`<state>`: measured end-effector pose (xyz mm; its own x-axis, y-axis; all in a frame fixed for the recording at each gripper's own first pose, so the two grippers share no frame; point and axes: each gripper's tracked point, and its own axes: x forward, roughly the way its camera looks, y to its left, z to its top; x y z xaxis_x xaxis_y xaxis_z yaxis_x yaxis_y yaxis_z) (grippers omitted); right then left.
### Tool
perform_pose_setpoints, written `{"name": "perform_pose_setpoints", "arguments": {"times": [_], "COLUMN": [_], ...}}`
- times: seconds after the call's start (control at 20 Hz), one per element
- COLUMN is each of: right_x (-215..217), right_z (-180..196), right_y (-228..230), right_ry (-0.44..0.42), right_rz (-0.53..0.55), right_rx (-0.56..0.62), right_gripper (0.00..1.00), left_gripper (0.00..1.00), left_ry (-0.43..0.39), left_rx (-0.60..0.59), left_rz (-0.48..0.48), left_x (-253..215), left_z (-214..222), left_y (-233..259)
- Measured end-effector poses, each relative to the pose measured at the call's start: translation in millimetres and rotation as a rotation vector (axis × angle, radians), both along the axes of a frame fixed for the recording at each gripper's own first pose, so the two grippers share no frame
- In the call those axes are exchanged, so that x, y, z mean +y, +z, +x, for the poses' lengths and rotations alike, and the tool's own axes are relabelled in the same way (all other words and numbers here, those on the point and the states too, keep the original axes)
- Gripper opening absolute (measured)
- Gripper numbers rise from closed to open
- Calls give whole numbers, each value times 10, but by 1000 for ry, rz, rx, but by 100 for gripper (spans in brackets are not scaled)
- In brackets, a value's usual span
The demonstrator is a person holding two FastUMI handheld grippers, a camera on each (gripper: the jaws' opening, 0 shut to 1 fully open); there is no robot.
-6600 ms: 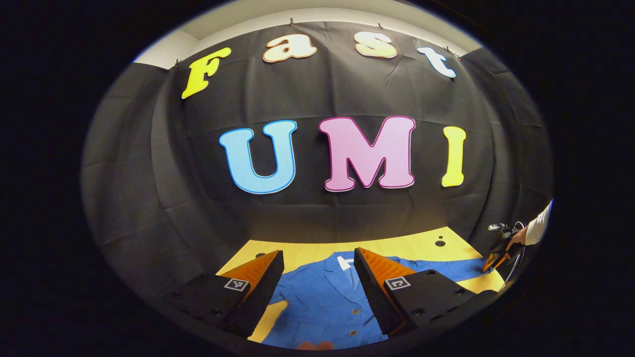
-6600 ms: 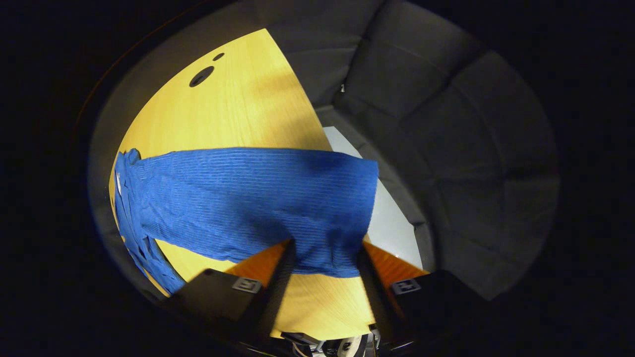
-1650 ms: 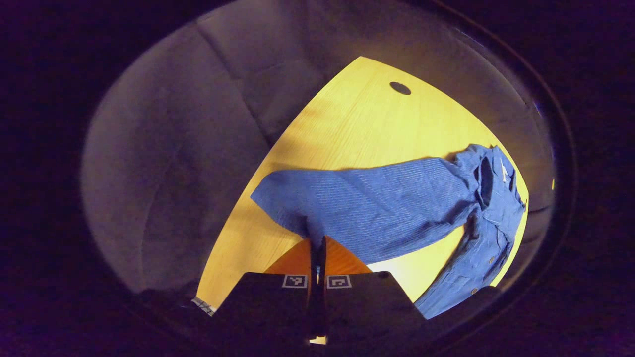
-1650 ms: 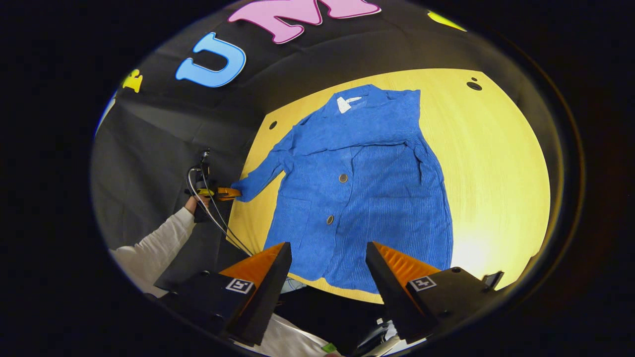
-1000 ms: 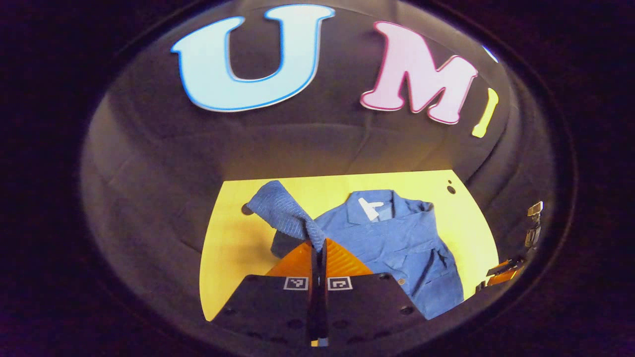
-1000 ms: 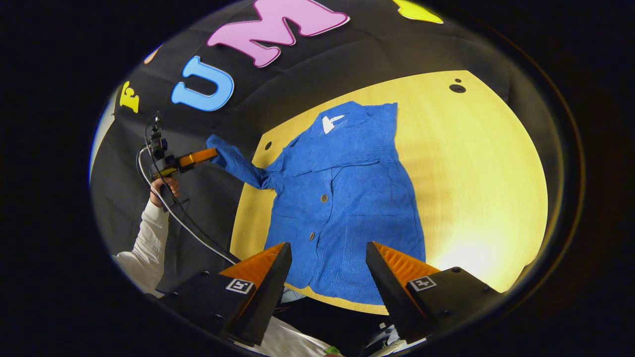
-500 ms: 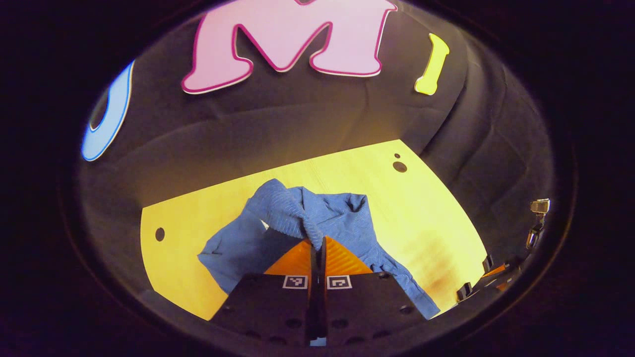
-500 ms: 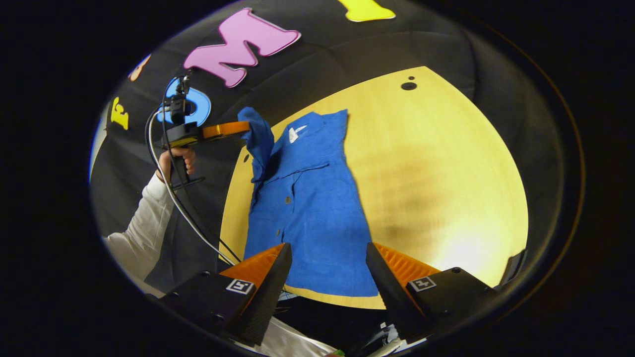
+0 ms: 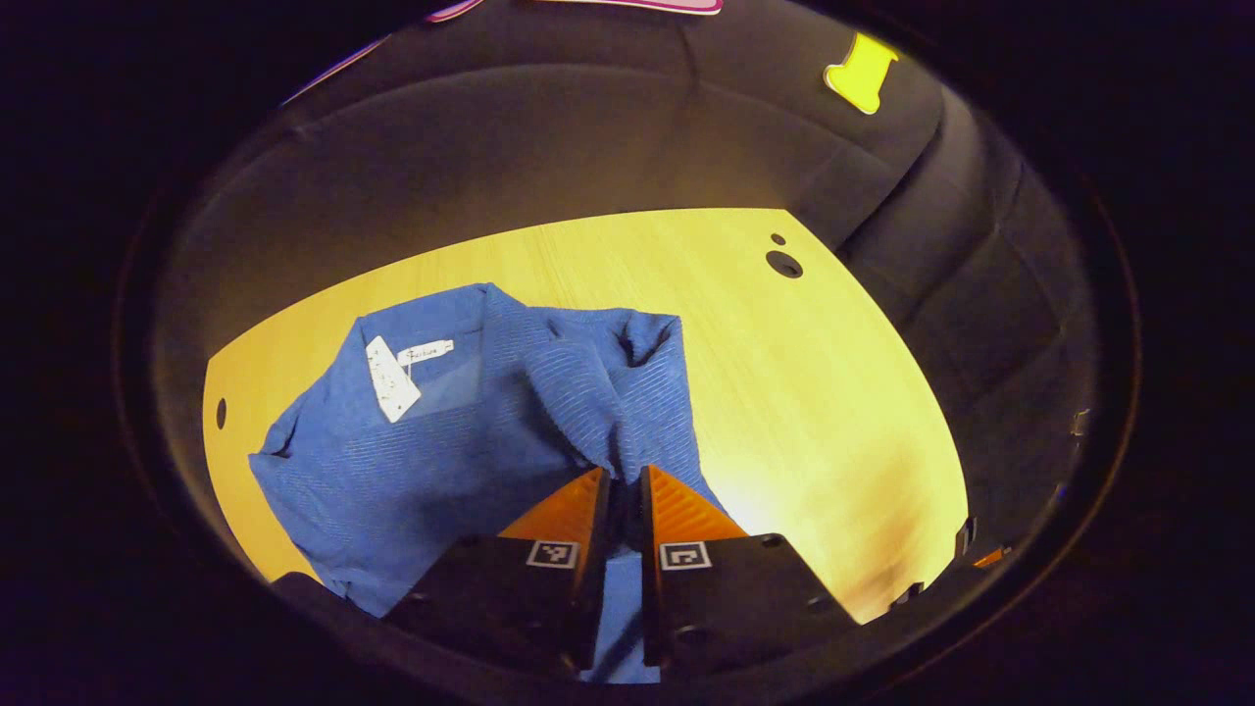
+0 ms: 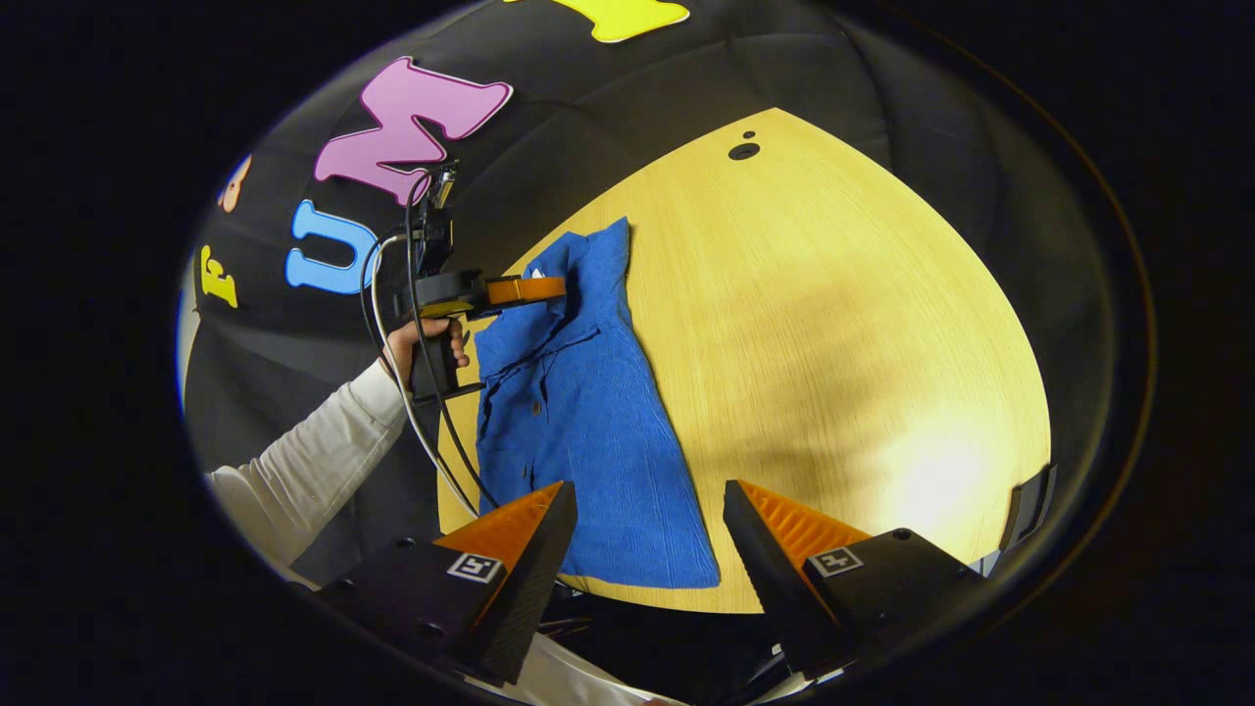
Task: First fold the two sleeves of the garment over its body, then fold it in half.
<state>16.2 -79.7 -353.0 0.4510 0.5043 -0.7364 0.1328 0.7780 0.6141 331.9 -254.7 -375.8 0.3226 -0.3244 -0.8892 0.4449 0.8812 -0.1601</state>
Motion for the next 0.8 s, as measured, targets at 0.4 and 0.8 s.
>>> {"name": "perform_pose_setpoints", "arguments": {"times": [0.4,0.8], "right_x": [38,355], "right_z": [46,67], "right_y": [-137,-104], "right_ry": [-8,97], "right_rz": [22,-65], "right_rx": [33,7], "right_gripper": [97,96], "left_gripper": [84,84], "left_ry": [-7,215], "left_rx": [-106,20], "left_rz": [-176,-11], "left_x": [11,1681], "left_z": [-204,-1448], "left_y": [610,765]}}
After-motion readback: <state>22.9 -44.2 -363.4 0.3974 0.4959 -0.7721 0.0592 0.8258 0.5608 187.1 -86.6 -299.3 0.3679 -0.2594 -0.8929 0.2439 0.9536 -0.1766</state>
